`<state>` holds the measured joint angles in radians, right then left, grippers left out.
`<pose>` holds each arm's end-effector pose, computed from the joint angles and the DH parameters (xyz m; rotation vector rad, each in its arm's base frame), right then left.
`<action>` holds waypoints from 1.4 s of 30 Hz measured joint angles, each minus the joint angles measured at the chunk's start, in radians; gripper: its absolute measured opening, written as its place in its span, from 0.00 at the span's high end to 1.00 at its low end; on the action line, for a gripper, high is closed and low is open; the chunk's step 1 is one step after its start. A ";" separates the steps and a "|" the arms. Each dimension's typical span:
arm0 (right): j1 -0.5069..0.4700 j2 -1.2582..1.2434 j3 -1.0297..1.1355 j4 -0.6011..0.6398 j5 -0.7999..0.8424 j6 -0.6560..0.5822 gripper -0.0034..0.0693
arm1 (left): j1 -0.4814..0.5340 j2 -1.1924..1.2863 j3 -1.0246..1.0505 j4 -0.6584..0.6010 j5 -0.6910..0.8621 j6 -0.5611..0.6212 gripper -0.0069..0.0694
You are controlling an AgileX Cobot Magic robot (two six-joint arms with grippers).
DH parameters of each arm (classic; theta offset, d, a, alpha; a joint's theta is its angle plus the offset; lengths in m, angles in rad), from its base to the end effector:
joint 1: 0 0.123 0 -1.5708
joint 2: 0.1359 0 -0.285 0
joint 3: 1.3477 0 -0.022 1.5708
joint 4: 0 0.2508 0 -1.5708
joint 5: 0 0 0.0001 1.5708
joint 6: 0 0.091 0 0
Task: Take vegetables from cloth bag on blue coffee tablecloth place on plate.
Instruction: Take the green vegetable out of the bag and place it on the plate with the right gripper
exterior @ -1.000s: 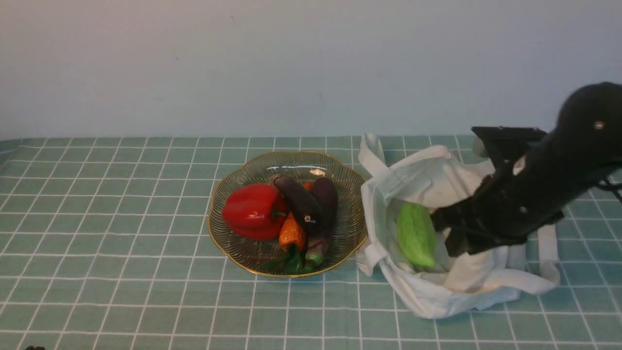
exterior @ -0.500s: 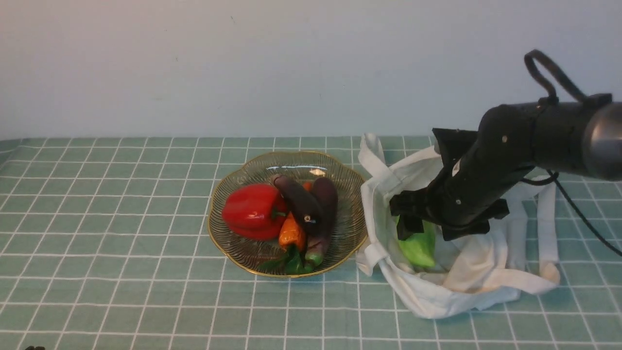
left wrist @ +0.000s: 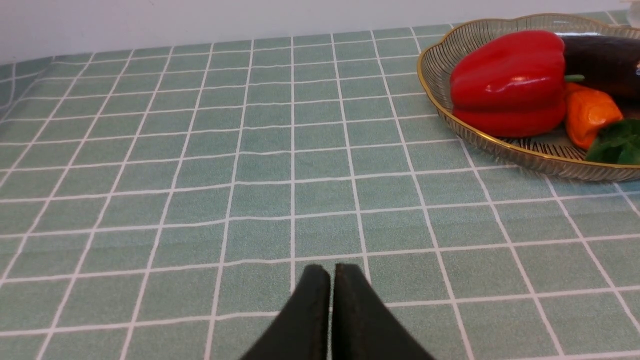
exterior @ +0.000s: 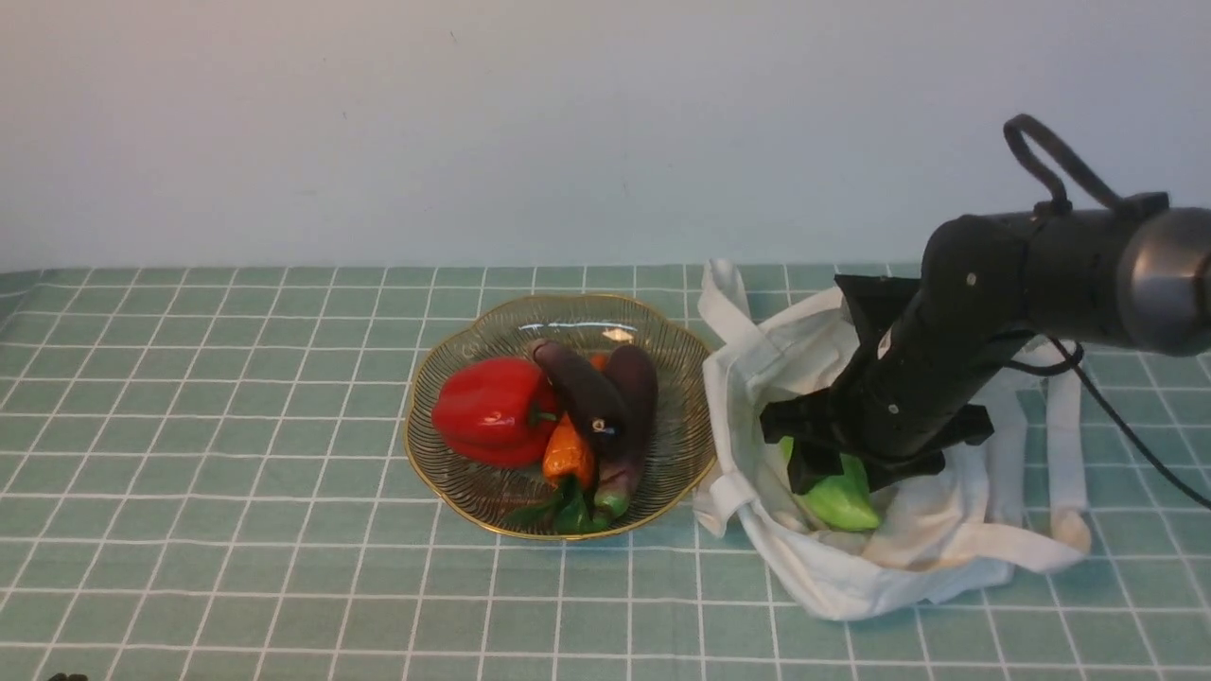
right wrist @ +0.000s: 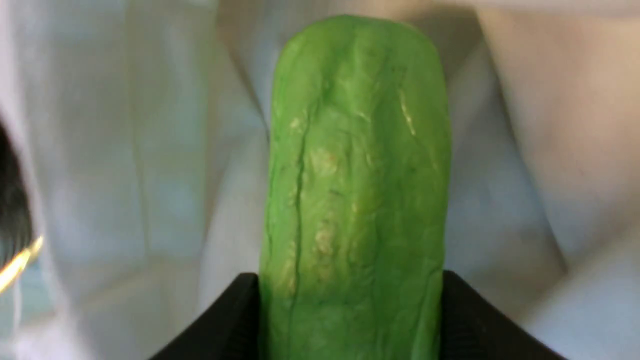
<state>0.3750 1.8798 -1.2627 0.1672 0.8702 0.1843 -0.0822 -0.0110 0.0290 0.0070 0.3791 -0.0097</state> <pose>0.3363 0.1448 0.1836 -0.1407 3.0006 0.2689 0.0524 -0.0041 0.1699 0.0725 1.8797 -0.0562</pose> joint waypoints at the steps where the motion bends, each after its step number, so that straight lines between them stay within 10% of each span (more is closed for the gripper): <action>1: 0.000 -0.016 0.000 -0.005 0.012 0.000 0.43 | 0.000 0.000 0.000 0.000 0.000 0.000 0.91; 13: 0.000 -0.347 0.000 -0.080 0.320 -0.001 0.43 | 0.000 0.000 0.000 0.000 0.000 0.000 0.91; 31: 0.221 -0.065 -0.051 0.160 -0.342 -0.240 0.42 | 0.000 0.000 0.000 0.000 0.000 0.000 0.91; 42: 0.225 0.088 -0.077 0.160 -0.586 -0.261 0.03 | 0.000 0.000 0.000 0.000 0.000 0.000 0.91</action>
<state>0.5999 1.9681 -1.3392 0.3276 0.2844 -0.0766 -0.0822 -0.0110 0.0290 0.0070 0.3791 -0.0097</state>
